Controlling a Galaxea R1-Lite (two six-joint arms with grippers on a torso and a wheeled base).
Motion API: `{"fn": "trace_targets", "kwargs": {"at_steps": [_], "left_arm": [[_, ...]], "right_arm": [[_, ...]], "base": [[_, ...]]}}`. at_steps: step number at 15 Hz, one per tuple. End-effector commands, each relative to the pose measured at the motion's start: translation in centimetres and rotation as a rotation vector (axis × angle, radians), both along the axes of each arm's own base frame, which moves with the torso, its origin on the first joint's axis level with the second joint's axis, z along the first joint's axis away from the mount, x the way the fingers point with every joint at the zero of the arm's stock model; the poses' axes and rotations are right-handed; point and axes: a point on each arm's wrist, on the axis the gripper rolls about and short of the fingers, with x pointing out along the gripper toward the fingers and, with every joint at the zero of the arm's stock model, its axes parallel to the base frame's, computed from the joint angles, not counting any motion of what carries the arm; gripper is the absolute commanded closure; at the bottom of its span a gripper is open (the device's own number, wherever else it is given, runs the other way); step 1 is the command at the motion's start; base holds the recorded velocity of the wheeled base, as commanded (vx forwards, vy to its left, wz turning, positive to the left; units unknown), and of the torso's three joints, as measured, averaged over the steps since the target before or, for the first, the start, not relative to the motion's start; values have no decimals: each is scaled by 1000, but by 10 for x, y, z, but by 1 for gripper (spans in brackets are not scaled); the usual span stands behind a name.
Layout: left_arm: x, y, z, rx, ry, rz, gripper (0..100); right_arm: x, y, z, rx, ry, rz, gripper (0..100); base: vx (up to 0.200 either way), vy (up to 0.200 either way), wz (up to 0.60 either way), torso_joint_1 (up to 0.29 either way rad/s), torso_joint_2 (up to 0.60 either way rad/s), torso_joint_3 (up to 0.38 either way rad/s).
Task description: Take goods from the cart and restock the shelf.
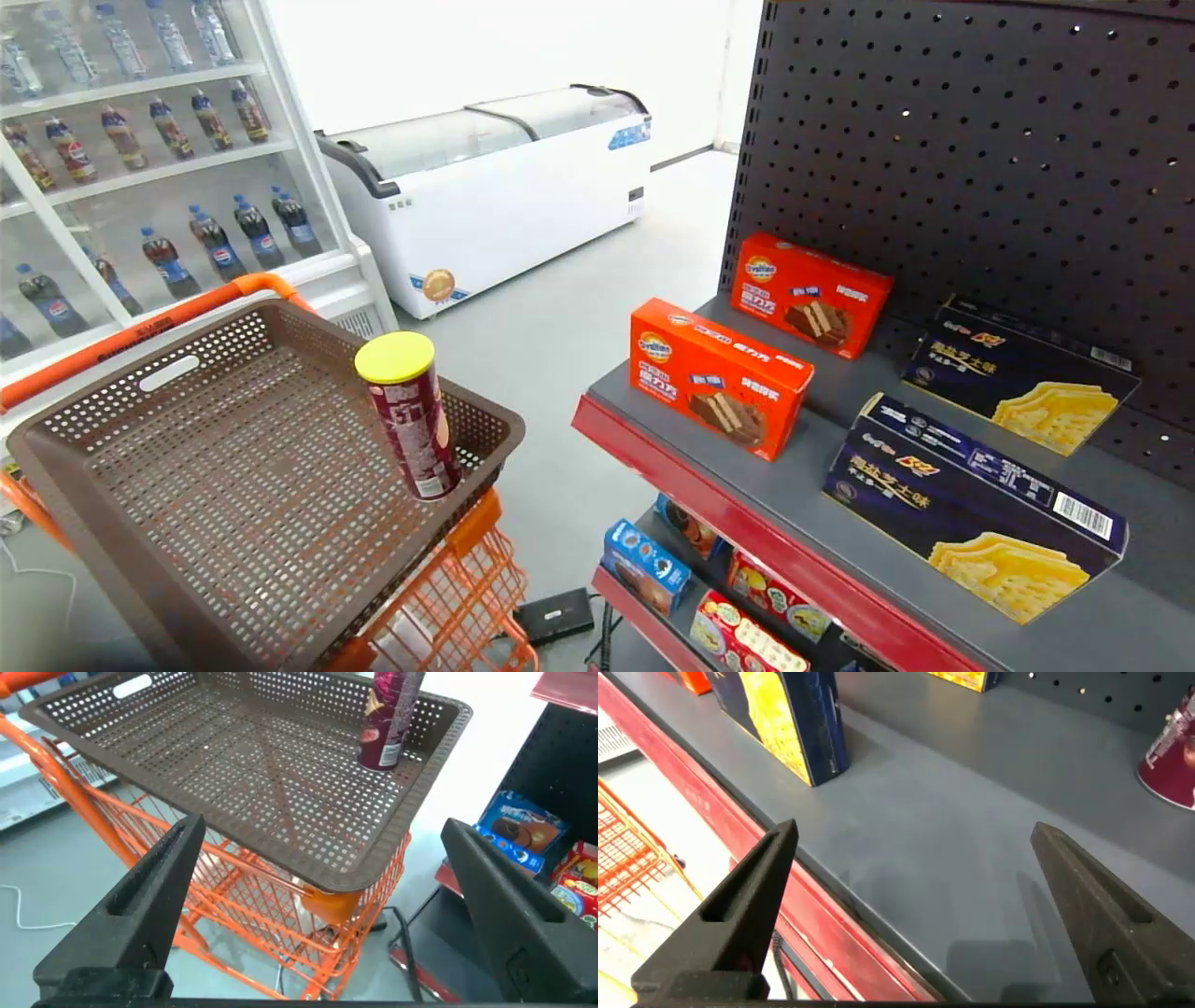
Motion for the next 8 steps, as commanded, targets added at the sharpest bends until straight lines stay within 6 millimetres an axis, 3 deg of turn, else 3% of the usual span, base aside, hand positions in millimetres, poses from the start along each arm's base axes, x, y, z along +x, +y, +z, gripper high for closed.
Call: {"fn": "trace_targets", "kwargs": {"at_steps": [1, 3, 4, 5, 6, 8], "left_arm": [[0, 0, 1, 1, -3, 1, 0], [-10, -1, 39, 30, -85, -37, 0], [-8, 0, 61, 32, -41, -51, 0], [-7, 0, 67, 33, -28, -56, 0], [10, 0, 93, 53, 81, -67, 0], [47, -2, 111, 58, 205, -78, 0]], "right_arm": [[0, 0, 0, 1, 0, 1, 0], [0, 0, 0, 1, 0, 1, 0], [0, 0, 0, -1, 0, 1, 0], [0, 0, 0, -1, 0, 1, 0], [0, 0, 0, 1, 0, 1, 0], [0, 0, 0, 1, 0, 1, 0]], "base": [[0, 0, 0, 0, 0, 0], [0, 0, 0, 0, 0, 0], [0, 0, 0, 0, 0, 0], [0, 0, 0, 0, 0, 0], [0, 0, 0, 0, 0, 0], [0, 0, 0, 0, 0, 0]]}}
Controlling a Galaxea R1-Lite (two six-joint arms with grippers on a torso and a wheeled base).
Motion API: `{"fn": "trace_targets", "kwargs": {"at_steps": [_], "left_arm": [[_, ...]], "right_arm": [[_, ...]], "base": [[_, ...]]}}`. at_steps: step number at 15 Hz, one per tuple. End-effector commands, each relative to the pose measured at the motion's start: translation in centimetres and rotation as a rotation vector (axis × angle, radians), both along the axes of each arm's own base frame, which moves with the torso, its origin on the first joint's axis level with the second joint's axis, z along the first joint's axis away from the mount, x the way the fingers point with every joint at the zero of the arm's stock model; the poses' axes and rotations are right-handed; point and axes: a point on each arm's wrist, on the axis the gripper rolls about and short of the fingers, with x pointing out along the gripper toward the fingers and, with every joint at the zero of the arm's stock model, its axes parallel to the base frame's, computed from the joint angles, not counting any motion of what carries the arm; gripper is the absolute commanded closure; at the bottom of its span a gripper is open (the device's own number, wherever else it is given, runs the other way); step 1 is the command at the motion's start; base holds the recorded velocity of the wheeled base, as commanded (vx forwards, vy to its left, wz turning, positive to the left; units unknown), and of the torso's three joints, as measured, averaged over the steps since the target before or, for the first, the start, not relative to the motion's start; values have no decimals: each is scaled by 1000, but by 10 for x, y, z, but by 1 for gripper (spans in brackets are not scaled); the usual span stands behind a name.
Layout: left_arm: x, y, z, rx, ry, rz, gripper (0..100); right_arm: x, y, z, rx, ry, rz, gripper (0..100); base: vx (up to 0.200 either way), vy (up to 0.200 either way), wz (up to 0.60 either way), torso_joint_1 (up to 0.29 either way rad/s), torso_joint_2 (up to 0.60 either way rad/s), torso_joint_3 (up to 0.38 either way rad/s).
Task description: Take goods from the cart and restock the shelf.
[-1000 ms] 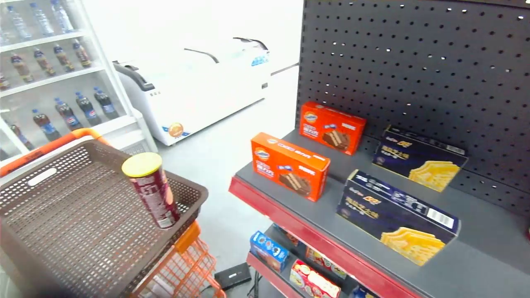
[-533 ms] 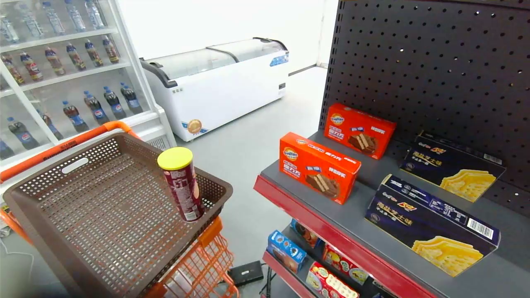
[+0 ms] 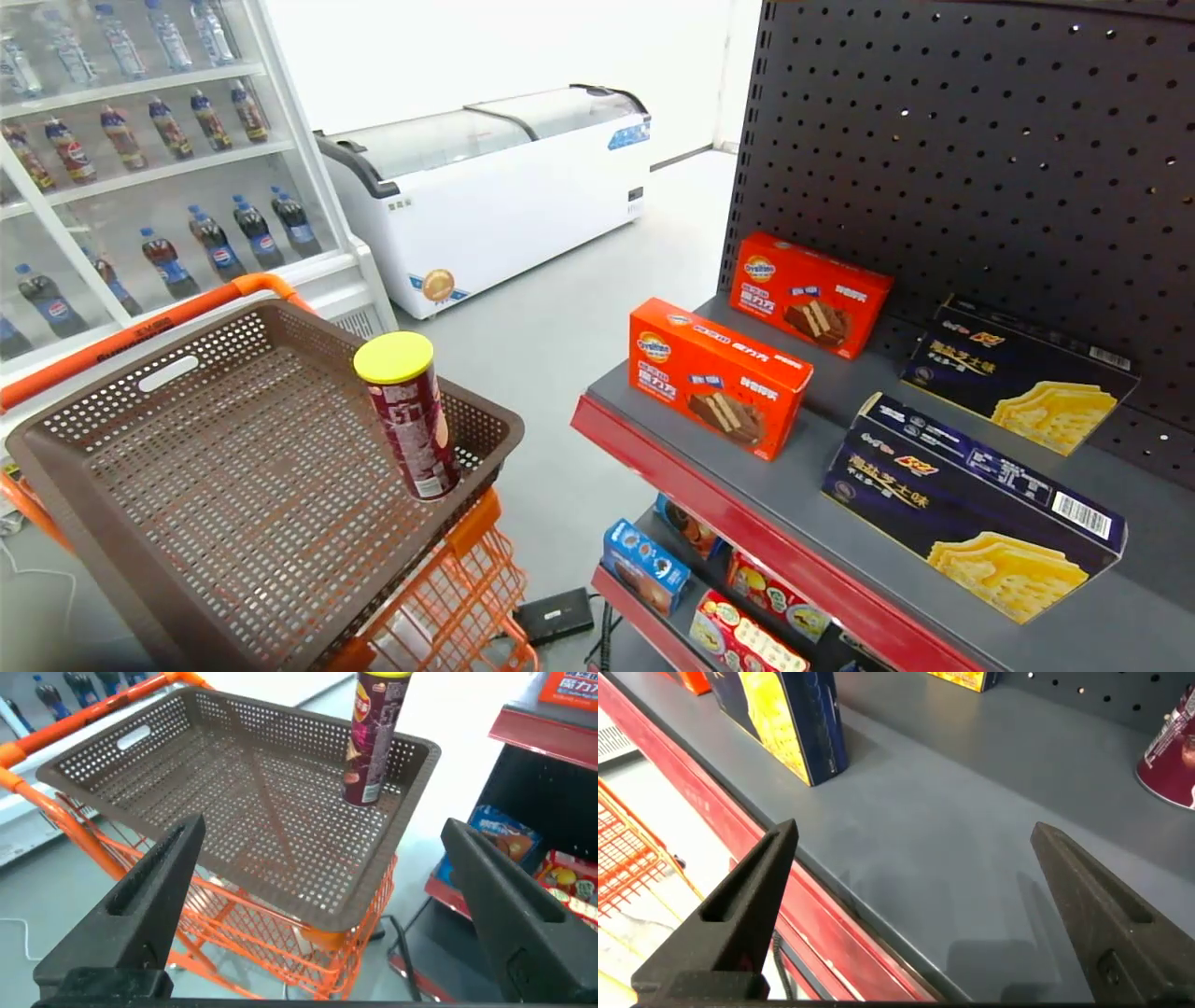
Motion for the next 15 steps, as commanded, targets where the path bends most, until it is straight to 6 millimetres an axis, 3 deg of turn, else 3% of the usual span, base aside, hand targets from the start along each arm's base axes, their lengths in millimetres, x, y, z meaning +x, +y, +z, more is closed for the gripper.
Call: {"fn": "trace_targets", "kwargs": {"at_steps": [1, 2, 6, 8, 10, 15], "left_arm": [[56, -2, 40, 22, 202, -27, 0], [76, -7, 41, 36, 244, -98, 0], [132, -11, 30, 40, 384, -80, 0], [138, -11, 29, 38, 395, -77, 0], [165, -19, 16, 57, 465, -139, 0], [227, -29, -4, 52, 375, -142, 0]], "right_arm": [[0, 0, 0, 1, 1, 1, 0], [0, 0, 0, 1, 1, 1, 0], [0, 0, 0, -1, 1, 1, 0], [0, 0, 0, 1, 1, 1, 0], [0, 0, 0, 1, 1, 1, 0], [0, 0, 0, 1, 1, 1, 0]], "base": [[0, 0, 0, 0, 0, 0], [0, 0, 0, 0, 0, 0], [0, 0, 0, 0, 0, 0], [0, 0, 0, 0, 0, 0], [0, 0, 0, 0, 0, 0], [0, 0, 0, 0, 0, 0]]}}
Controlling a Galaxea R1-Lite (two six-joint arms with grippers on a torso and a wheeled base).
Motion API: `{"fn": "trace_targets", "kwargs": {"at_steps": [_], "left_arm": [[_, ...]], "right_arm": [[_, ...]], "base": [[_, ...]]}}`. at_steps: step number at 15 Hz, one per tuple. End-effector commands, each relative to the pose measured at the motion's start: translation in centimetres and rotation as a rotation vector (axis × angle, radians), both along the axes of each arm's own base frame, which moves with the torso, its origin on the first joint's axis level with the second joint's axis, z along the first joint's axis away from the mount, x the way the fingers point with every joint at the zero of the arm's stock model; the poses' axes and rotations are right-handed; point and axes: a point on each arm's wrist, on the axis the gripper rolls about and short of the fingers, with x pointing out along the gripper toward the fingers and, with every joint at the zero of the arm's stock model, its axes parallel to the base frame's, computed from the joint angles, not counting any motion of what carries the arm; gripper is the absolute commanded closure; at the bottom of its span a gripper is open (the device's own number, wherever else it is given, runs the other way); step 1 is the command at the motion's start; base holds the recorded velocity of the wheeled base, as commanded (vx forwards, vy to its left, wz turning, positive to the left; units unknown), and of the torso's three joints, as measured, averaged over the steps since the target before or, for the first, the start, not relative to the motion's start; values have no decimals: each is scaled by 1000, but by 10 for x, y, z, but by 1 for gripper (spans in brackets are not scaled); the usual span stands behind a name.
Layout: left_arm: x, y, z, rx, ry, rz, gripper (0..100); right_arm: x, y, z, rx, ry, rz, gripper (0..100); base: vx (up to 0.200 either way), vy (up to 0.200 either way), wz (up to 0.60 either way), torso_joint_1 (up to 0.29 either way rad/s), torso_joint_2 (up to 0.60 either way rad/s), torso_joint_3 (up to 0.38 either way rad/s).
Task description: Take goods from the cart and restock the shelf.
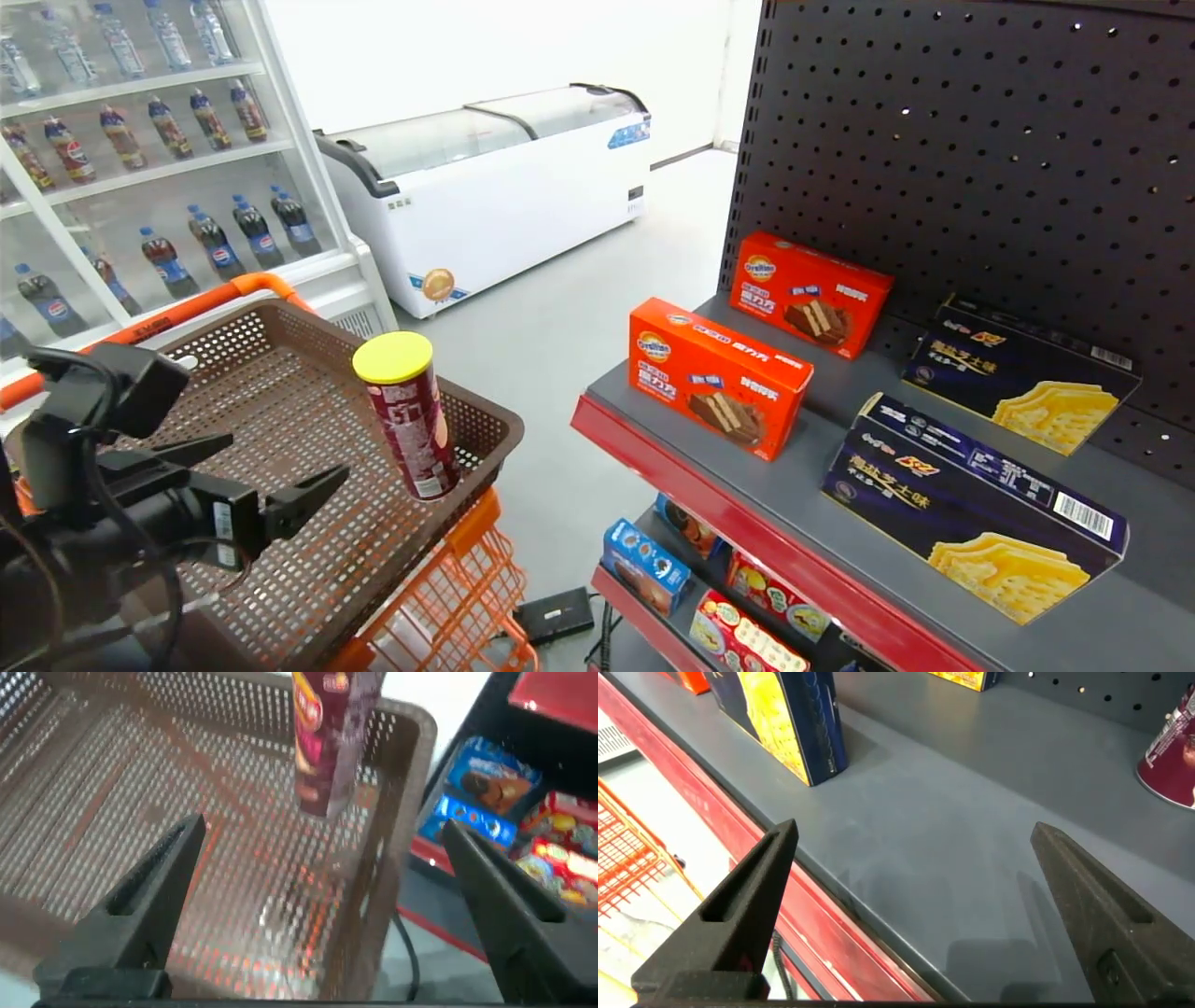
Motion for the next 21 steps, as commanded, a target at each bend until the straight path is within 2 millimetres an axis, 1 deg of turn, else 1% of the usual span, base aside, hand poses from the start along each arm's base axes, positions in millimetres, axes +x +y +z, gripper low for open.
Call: {"fn": "trace_targets", "kwargs": {"at_steps": [1, 4, 6, 9, 10, 14, 20, 21], "left_arm": [[41, -6, -32, 9, 72, 1, 0], [74, -10, -50, 4, 37, 3, 0], [98, -14, -56, -5, -9, 2, 0], [126, -19, -65, -11, -66, -5, 0], [132, -20, -68, -10, -72, -2, 0], [146, -21, -83, -13, -92, -1, 0], [161, -23, -92, -11, -92, 7, 0], [161, -23, -92, -11, -92, 7, 100]], "right_arm": [[0, 0, 0, -1, 0, -1, 0], [0, 0, 0, 1, 2, 1, 0], [0, 0, 0, 1, 0, 1, 0], [0, 0, 0, -1, 0, 1, 0], [0, 0, 0, 1, 0, 1, 0], [0, 0, 0, 1, 0, 1, 0], [0, 0, 0, -1, 2, 1, 0], [0, 0, 0, -1, 2, 1, 0]], "base": [[0, 0, 0, 0, 0, 0], [0, 0, 0, 0, 0, 0], [0, 0, 0, 0, 0, 0], [0, 0, 0, 0, 0, 0], [0, 0, 0, 0, 0, 0], [0, 0, 0, 0, 0, 0], [0, 0, 0, 0, 0, 0], [0, 0, 0, 0, 0, 0]]}}
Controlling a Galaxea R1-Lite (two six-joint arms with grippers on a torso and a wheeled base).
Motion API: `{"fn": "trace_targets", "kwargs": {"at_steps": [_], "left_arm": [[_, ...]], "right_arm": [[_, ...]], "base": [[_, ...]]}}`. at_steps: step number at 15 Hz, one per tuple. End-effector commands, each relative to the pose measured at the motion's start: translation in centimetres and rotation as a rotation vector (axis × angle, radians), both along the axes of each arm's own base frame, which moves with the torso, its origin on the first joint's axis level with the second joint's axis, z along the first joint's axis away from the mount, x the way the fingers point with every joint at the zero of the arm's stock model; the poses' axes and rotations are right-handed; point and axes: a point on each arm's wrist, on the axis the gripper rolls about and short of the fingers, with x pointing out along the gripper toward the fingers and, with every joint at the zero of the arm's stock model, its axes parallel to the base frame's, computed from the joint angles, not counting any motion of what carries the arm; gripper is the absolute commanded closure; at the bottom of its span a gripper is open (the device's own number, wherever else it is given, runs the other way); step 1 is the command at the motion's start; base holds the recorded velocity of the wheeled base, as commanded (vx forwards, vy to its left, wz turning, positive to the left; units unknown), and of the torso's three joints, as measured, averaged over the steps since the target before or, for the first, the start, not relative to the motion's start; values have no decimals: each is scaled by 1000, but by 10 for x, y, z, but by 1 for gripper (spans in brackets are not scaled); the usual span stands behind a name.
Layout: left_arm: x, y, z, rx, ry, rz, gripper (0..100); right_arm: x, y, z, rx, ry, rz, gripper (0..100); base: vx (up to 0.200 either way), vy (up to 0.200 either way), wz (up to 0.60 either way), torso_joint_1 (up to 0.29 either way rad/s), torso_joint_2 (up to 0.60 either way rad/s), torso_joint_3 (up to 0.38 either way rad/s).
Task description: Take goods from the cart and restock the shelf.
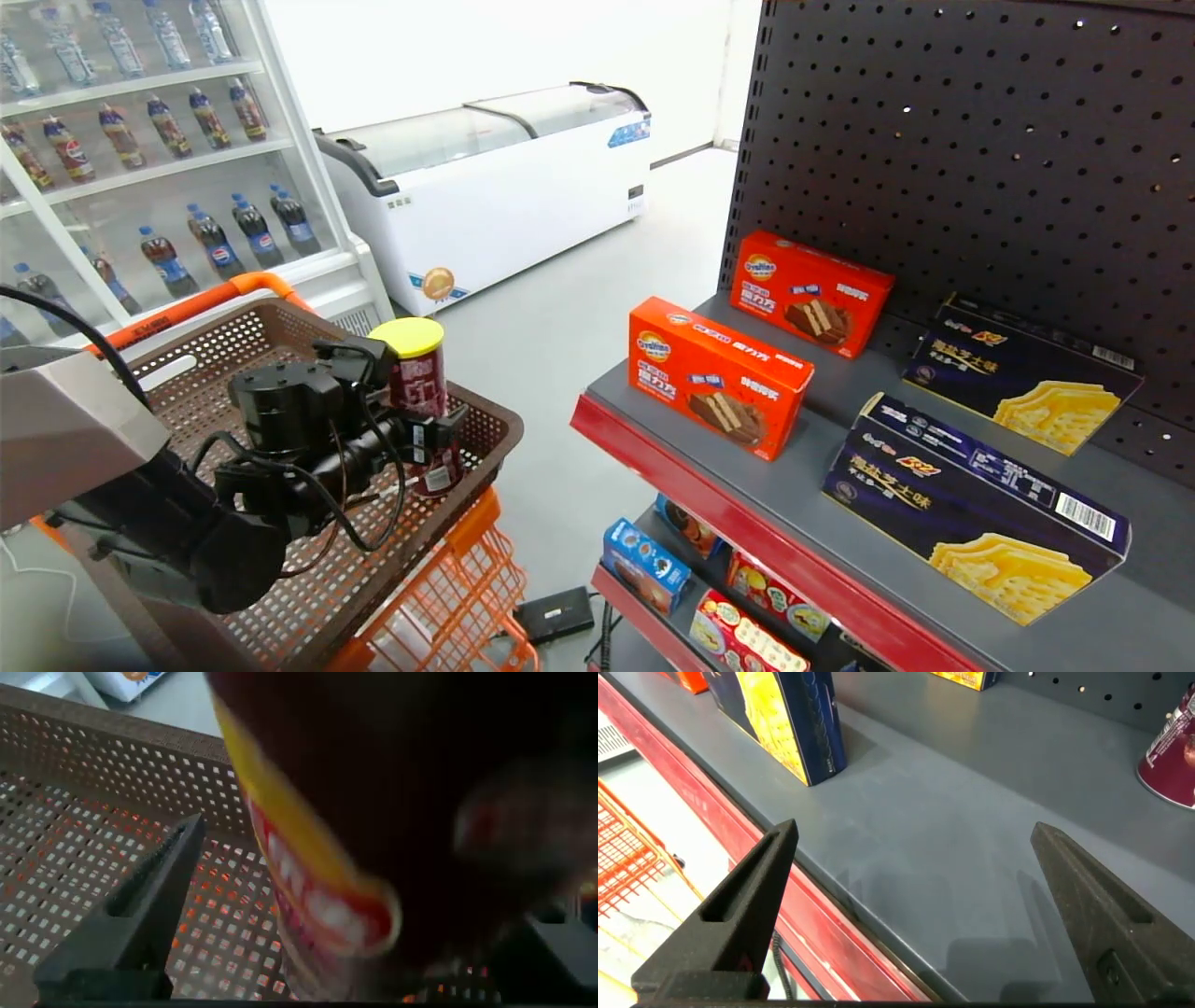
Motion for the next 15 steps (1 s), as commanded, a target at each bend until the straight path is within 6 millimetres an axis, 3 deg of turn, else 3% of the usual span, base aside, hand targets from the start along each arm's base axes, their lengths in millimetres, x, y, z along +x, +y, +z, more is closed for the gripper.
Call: {"fn": "trace_targets", "kwargs": {"at_steps": [1, 5, 7, 12, 15], "left_arm": [[8, -2, 3, -3, -22, -2, 100], [8, -2, 12, -1, -46, -2, 100], [-1, 0, 31, -7, -87, 0, 100], [-34, -3, 90, -36, -157, -123, 100], [-73, -8, 121, -61, -140, -308, 100]], "right_arm": [[0, 0, 0, 0, 0, 1, 0], [0, 0, 0, 0, 0, 1, 0], [0, 0, 0, 1, 0, 1, 0], [0, 0, 0, 1, 0, 1, 0], [0, 0, 0, 1, 0, 1, 0]], "base": [[0, 0, 0, 0, 0, 0], [0, 0, 0, 0, 0, 0], [0, 0, 0, 0, 0, 0], [0, 0, 0, 0, 0, 0], [0, 0, 0, 0, 0, 0]]}}
